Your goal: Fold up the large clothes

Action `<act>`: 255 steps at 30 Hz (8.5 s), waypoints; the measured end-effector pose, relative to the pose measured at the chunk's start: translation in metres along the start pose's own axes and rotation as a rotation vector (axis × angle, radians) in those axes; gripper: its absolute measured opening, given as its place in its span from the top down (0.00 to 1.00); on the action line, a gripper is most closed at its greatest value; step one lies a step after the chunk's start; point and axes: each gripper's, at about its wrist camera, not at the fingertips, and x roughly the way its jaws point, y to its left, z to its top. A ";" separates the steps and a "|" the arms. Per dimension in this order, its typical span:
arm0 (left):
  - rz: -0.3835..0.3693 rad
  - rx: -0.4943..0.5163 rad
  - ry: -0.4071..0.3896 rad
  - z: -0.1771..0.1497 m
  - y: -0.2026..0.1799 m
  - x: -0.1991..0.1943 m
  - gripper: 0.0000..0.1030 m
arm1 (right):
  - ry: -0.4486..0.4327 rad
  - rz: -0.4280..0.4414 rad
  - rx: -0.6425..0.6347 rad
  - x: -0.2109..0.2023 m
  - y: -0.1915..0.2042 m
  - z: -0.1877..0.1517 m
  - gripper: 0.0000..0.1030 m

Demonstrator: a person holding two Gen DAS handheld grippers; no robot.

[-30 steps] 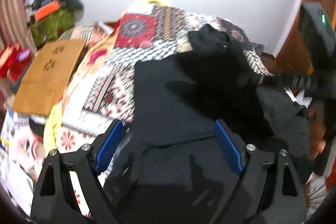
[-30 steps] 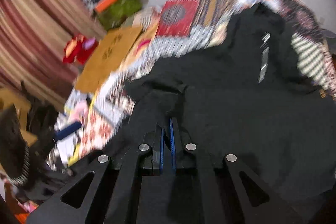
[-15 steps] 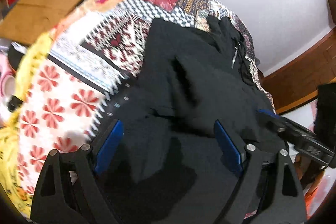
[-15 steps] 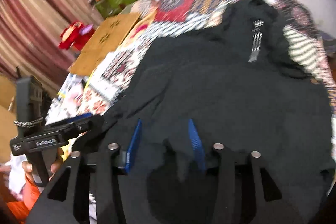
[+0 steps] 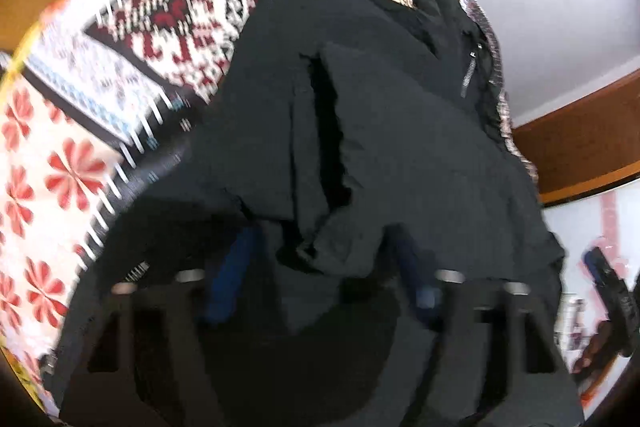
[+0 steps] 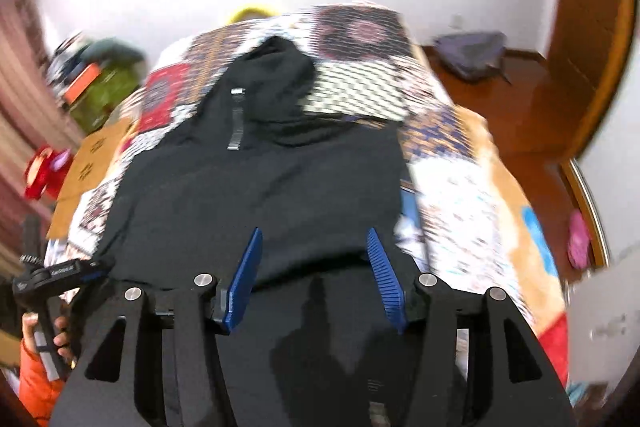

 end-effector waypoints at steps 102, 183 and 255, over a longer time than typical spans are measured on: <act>0.193 0.537 -0.185 0.241 -0.225 0.138 0.91 | 0.084 0.151 0.032 0.188 0.066 0.185 0.87; -0.060 0.655 -0.129 0.077 -0.193 0.009 0.88 | 0.020 0.215 -0.195 0.049 0.089 0.068 0.89; 0.309 0.356 -0.149 -0.023 0.043 -0.077 0.31 | 0.052 -0.093 -0.032 -0.046 -0.033 -0.040 0.49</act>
